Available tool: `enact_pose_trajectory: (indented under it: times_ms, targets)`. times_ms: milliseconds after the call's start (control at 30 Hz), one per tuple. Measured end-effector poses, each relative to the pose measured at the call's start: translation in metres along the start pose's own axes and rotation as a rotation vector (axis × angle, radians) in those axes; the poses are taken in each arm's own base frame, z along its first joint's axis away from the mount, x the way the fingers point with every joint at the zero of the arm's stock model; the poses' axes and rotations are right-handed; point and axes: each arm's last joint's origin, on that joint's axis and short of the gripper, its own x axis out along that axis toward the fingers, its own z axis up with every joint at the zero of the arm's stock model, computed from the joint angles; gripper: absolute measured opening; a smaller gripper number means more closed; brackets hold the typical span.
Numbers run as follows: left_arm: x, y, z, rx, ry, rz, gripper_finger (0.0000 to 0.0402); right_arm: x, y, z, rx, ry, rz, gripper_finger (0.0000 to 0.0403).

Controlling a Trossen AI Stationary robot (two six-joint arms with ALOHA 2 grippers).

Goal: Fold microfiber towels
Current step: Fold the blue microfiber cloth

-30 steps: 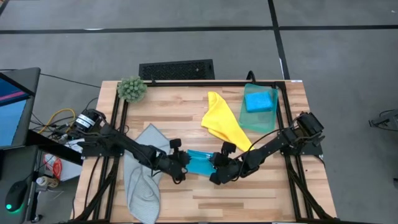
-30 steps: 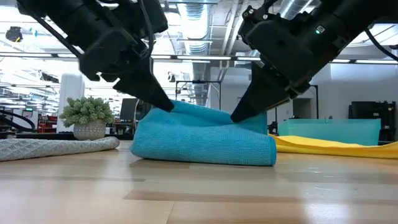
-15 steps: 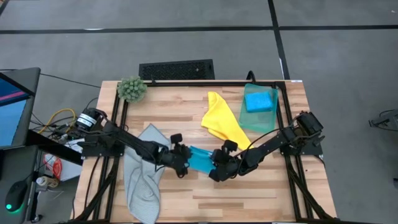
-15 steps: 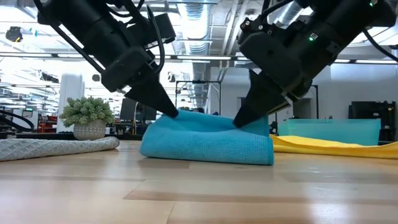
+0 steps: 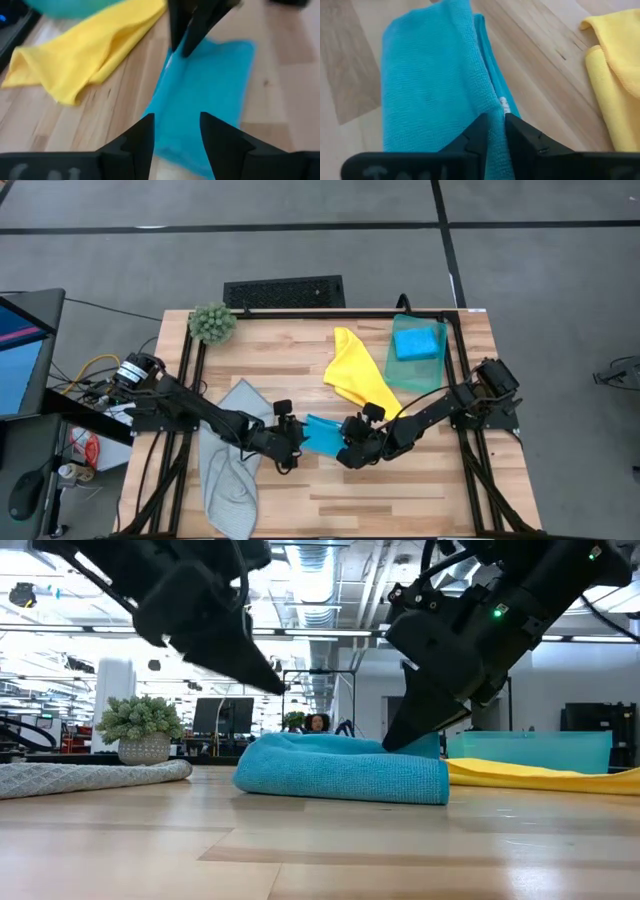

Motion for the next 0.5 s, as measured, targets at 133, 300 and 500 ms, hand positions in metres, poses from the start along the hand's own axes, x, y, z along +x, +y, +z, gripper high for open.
enact_pose_trajectory:
  times_ms: [133, 300, 500]
  targets:
    - [0.002, -0.011, 0.007, 0.038, -0.091, -0.069, 0.0151, 0.000, 0.000, 0.000, -0.002, -0.007, -0.008, 0.0098]
    - [0.022, -0.016, -0.006, 0.085, -0.053, -0.047, 0.0151, -0.008, 0.001, 0.002, -0.005, -0.053, -0.023, 0.0105]
    - [0.048, -0.021, -0.024, 0.077, 0.002, -0.037, 0.0151, -0.027, 0.003, 0.002, -0.027, -0.075, -0.023, 0.0104]
